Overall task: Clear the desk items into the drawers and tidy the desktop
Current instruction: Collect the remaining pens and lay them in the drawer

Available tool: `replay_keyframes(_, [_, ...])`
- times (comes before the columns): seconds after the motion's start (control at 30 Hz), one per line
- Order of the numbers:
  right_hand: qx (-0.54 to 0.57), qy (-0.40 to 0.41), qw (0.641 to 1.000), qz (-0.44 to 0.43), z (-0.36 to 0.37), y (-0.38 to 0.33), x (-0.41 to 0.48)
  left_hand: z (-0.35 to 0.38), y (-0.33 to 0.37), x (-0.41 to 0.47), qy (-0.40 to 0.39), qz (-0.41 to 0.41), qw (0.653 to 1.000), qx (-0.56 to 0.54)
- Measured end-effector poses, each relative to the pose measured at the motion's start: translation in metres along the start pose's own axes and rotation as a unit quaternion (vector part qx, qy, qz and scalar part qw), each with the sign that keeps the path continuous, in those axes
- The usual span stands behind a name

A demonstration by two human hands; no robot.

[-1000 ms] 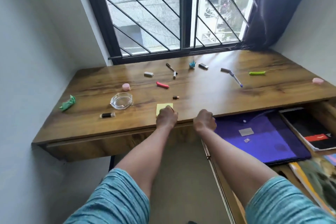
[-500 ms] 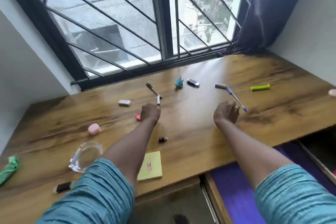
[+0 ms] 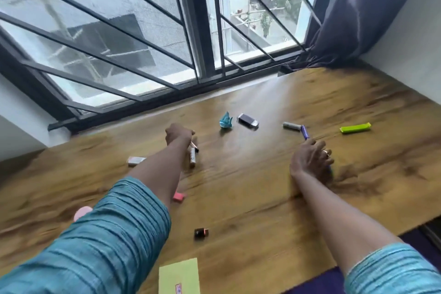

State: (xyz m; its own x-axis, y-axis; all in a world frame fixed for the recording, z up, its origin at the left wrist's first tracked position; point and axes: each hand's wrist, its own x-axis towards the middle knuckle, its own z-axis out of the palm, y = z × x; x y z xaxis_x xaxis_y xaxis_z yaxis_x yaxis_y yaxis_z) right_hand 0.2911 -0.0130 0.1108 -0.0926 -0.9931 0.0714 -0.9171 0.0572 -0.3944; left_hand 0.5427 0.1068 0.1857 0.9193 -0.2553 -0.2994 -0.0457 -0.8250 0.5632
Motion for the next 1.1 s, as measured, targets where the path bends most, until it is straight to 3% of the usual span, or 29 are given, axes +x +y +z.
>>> replay_keyframes(0.23, [0.014, -0.015, 1.0, 0.019, -0.002, -0.006, -0.006, 0.006, 0.0, 0.012, 0.003, -0.03, 0.999, -0.038])
replay_keyframes(0.43, [0.072, -0.053, 0.995, 0.054, -0.024, 0.001, -0.019, 0.023, -0.015, 0.033, 0.014, -0.018, 0.979, -0.202])
replay_keyframes(0.63, [0.168, -0.046, 0.981, 0.087, -0.064, 0.04, -0.075, -0.01, -0.028, -0.111, -0.011, 0.043, 0.936, -0.35])
replay_keyframes(0.83, [0.063, -0.099, 0.992, -0.055, -0.126, 0.127, -0.148, 0.003, -0.079, -0.249, -0.1, 0.061, 0.909, -0.399])
replay_keyframes(1.0, [0.019, -0.126, 0.991, -0.037, -0.159, 0.206, -0.18, 0.053, -0.117, -0.339, -0.212, 0.045, 0.908, -0.358])
replay_keyframes(1.1, [0.006, -0.169, 0.985, -0.029, -0.168, 0.25, -0.194, 0.09, -0.14, -0.38, -0.281, 0.056, 0.917, -0.277])
